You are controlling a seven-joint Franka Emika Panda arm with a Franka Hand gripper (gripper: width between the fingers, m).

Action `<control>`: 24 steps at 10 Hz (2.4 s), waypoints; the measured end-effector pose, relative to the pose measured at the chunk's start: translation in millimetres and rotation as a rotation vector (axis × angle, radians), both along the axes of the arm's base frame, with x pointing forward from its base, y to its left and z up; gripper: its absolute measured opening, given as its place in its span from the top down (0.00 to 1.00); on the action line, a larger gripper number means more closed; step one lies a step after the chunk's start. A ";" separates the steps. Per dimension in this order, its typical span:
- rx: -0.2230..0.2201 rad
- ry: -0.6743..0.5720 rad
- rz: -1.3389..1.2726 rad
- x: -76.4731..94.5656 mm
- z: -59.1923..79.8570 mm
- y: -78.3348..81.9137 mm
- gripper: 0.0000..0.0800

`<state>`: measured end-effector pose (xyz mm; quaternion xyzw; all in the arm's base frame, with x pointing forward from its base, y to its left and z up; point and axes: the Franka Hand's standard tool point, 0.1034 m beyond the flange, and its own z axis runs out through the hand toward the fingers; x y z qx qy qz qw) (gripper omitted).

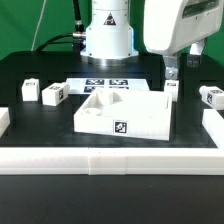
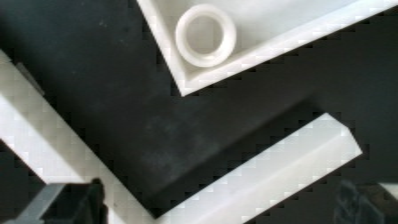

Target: Assemble one leg

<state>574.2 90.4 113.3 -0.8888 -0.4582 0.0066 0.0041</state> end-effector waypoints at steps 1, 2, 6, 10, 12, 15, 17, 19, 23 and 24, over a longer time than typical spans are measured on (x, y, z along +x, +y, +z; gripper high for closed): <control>0.000 0.000 0.000 0.1 0.0 0.1 0.19; 0.000 0.000 0.000 0.1 0.0 0.1 0.19; 0.001 -0.002 0.019 -1.5 -1.6 -1.1 0.19; 0.009 0.024 0.316 -35.3 -22.9 -25.8 0.19; 0.010 0.025 0.315 -39.5 -26.2 -26.3 0.19; 0.010 0.022 0.318 -40.8 -27.5 -26.6 0.19; 0.012 0.007 0.329 -71.7 -39.7 -26.4 0.19; 0.013 0.004 0.333 -99.7 -48.1 -28.0 0.19; 0.022 0.026 0.347 -126.0 -69.5 -59.0 0.19; 0.027 0.036 0.346 -130.2 -78.0 -58.4 0.19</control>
Offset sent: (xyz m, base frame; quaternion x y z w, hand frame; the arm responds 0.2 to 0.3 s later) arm 0.0000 0.0000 0.0000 0.0000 0.0000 0.0000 1.0000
